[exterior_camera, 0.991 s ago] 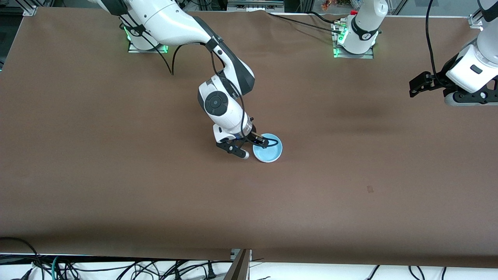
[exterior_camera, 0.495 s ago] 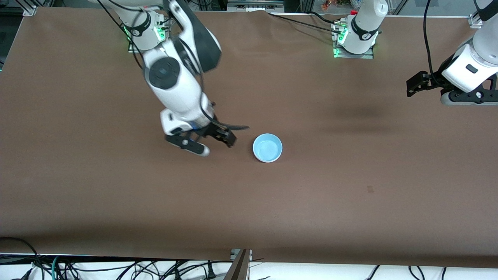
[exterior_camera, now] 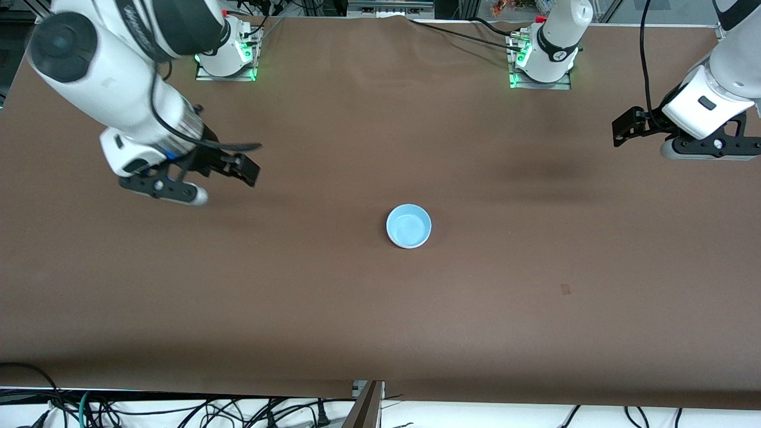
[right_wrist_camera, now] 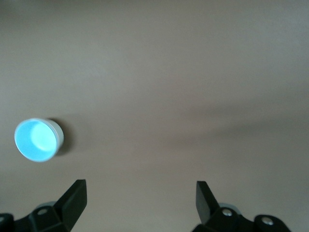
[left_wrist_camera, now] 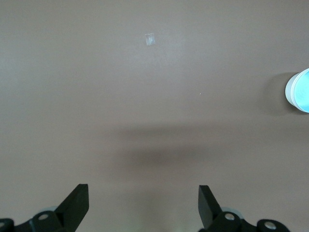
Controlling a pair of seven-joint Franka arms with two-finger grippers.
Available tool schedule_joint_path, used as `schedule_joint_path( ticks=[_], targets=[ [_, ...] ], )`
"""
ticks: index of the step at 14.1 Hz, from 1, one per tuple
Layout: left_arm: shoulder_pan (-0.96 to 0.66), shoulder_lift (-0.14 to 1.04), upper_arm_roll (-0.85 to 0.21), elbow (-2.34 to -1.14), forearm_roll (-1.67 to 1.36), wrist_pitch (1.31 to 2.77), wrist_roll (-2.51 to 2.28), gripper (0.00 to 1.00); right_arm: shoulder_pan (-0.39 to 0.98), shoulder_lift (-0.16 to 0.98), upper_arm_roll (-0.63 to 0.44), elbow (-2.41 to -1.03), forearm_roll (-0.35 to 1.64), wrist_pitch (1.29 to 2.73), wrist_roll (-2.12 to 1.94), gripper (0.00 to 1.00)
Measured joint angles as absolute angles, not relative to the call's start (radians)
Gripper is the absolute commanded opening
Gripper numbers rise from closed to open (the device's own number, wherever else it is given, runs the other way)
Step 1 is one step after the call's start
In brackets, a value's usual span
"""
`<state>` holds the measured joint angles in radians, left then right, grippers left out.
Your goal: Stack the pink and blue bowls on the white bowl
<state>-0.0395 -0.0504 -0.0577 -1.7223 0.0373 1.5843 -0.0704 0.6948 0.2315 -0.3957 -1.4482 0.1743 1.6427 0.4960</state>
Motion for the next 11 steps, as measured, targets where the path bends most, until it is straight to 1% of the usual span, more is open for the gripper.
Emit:
schedule_joint_path(
  ticks=[3,8,11],
  targets=[
    [-0.04,-0.05,-0.058,-1.722,0.037,1.584,-0.07,1.0,0.696,0.189,-0.446,-1.525,0.168,1.644,0.408,0.99],
    [-0.04,-0.05,-0.059,-1.722,0.037,1.584,-0.07,1.0,0.694,0.186,-0.533,-1.545,0.164,1.643,0.296,0.99],
    [-0.04,-0.05,-0.059,-1.722,0.037,1.584,-0.07,1.0,0.655,0.161,-0.528,-1.562,0.143,1.64,0.235,0.99]
  ],
)
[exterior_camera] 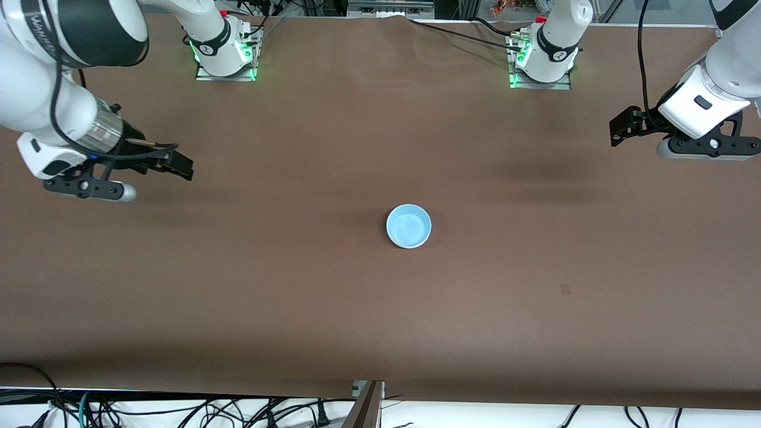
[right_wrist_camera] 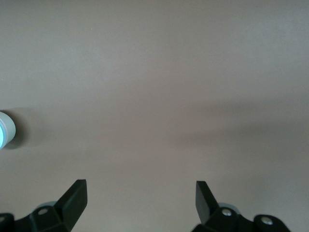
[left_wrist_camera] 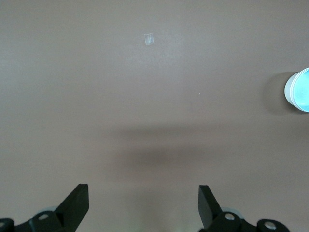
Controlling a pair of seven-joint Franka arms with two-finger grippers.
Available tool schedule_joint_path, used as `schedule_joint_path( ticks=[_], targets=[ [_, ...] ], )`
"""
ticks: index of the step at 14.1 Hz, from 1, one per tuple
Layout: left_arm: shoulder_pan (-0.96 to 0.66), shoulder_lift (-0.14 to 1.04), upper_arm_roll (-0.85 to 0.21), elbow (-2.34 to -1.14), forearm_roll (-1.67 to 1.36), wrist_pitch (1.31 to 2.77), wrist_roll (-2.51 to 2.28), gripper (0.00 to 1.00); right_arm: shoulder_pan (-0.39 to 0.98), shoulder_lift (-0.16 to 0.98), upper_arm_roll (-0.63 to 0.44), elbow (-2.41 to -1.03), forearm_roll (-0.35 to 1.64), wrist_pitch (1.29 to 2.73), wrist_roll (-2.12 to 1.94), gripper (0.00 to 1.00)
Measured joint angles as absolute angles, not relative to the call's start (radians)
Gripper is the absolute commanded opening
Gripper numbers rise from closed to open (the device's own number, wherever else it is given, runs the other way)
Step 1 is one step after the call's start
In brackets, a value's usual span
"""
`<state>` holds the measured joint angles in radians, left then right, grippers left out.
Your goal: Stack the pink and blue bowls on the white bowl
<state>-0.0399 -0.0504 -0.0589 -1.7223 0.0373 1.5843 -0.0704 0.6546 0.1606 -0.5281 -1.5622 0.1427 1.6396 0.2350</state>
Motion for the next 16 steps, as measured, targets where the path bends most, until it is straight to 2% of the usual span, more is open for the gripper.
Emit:
schedule_joint_path(
  ticks=[2,5,7,9,16],
  targets=[
    [-0.04,-0.05,-0.059,-1.722,0.037,1.584,-0.07,1.0,0.53,0.134,-0.419,-1.571,0.141,1.604,0.156,1.0],
    [-0.04,-0.05,-0.059,-1.722,0.037,1.584,-0.07,1.0,0.233,0.108,-0.109,-1.581,0.1,1.579,0.1,1.0],
    [-0.04,-0.05,-0.059,-1.722,0.037,1.584,-0.07,1.0,0.093,0.086,0.043,-1.606,0.071,1.578,0.087,1.0],
    [-0.04,-0.05,-0.059,-1.722,0.037,1.584,-0.07,1.0,0.039,0.068,0.092,-1.627,0.062,1.574,0.041,1.0],
    [-0.04,-0.05,-0.059,-1.722,0.037,1.584,-0.07,1.0,0.019,0.046,0.092,-1.634,0.061,1.57,-0.009,1.0]
  ],
)
